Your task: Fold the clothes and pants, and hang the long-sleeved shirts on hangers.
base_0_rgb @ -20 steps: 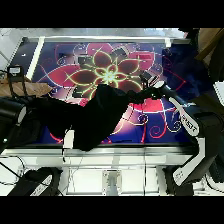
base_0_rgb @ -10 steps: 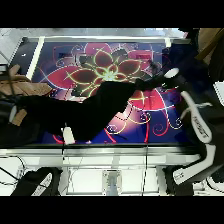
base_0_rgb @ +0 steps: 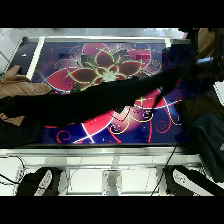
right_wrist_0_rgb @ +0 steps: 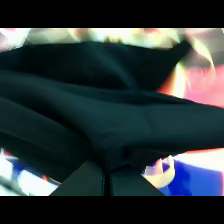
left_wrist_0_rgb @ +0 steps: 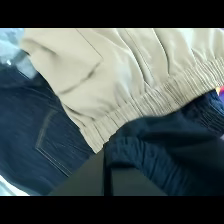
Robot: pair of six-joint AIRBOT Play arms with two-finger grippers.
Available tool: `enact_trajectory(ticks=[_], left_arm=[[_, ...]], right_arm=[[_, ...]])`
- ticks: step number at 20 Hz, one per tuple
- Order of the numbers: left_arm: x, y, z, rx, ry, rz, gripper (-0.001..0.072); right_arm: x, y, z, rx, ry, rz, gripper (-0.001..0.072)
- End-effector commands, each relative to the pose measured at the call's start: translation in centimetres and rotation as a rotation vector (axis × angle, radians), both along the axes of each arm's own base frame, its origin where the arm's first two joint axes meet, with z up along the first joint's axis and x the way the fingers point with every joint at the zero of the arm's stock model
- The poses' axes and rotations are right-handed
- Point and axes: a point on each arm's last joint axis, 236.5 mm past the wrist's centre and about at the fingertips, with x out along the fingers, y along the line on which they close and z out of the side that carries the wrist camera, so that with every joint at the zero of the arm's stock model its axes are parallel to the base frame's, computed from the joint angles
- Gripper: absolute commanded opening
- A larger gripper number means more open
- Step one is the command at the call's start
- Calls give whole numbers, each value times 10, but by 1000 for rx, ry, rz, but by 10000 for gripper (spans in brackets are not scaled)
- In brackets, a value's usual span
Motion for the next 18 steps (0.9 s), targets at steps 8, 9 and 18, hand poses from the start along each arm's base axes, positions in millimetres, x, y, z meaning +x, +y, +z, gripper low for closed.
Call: enact_trajectory(ticks=[8, 9, 18], left_arm=[[18, 14, -24, 94, 145, -87, 11], [14, 23, -19, 130, 156, -70, 11], [60, 33, -10, 141, -15, -129, 526]], right_arm=[[-74, 33, -172, 137, 439, -35, 4], [-80, 39, -181, 132, 458, -17, 4], [-39, 97, -202, 119, 289, 25, 411]])
